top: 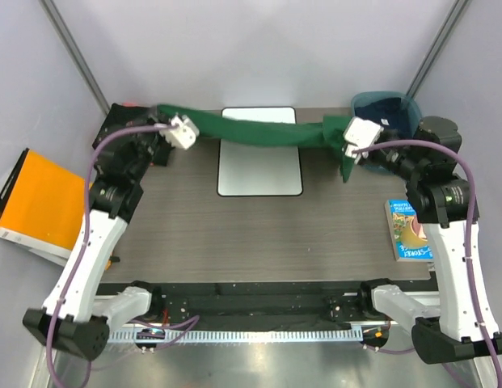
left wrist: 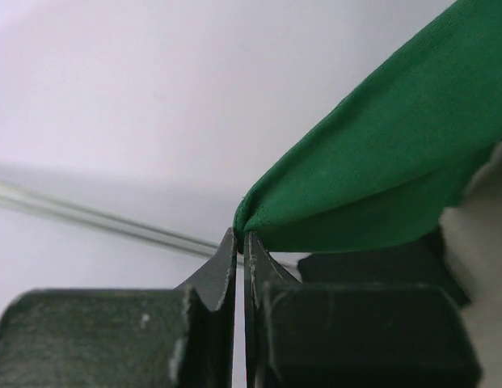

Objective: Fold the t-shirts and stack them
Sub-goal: Flatten out the tshirt

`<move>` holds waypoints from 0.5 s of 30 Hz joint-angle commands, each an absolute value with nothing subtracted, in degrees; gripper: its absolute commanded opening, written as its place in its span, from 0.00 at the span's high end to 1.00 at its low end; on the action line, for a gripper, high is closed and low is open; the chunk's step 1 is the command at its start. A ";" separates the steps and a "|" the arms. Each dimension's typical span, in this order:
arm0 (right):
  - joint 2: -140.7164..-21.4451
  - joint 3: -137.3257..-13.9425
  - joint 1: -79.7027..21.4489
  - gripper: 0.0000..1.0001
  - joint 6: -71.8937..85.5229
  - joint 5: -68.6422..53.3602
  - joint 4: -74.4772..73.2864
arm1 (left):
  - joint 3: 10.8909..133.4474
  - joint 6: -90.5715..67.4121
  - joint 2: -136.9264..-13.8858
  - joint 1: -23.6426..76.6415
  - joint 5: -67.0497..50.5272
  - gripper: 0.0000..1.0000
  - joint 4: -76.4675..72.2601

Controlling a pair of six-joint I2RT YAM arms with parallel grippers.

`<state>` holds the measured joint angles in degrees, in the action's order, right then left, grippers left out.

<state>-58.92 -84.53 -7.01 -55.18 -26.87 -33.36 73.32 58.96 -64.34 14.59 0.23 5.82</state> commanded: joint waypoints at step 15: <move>-61.69 -68.01 -6.77 0.12 -74.61 -33.65 -79.80 | 55.98 75.33 -50.00 14.15 -24.17 1.00 40.61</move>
<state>-61.19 -65.01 -6.98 -71.64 -30.94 -75.70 52.16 75.70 -48.47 14.48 -21.43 40.25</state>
